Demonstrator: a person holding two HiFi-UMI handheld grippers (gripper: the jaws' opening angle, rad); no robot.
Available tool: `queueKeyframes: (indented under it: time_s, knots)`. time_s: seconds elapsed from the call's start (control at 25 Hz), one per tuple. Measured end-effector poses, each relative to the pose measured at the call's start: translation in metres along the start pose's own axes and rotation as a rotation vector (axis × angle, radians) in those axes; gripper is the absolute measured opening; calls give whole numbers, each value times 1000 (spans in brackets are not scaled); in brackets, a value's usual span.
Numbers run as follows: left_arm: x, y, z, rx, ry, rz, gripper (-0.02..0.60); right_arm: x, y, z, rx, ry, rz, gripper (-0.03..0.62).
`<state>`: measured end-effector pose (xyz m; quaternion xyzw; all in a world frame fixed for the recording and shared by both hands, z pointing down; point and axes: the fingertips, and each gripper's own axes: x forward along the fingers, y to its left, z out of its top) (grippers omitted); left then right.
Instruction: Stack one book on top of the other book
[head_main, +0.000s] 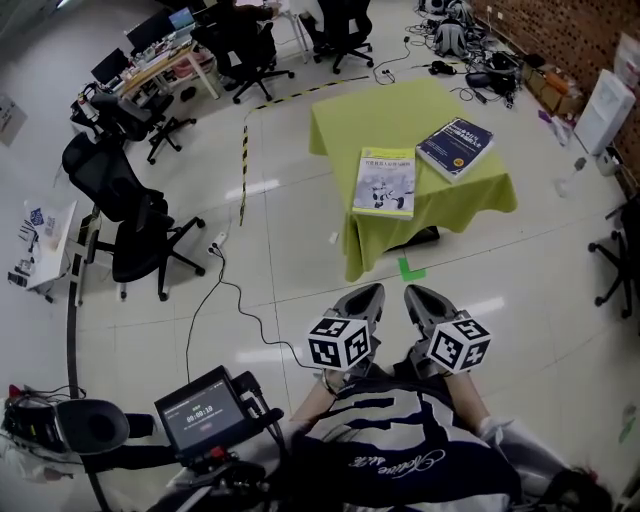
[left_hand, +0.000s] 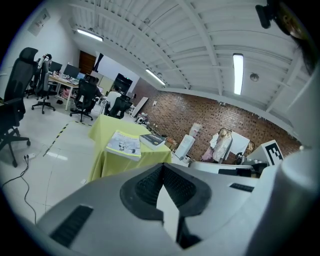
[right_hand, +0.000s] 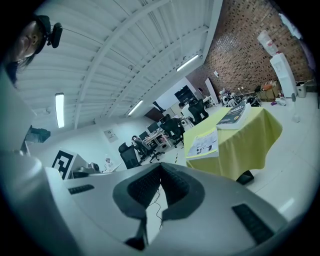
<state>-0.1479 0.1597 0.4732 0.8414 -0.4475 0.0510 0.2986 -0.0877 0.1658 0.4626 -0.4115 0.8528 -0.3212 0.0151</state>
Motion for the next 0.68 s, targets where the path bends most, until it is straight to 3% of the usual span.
queueKeyframes:
  time_s: [0.68]
  knots:
    - [-11,18,1,-15,-17,9,5,6,8,-2,-22,-10,8,-9]
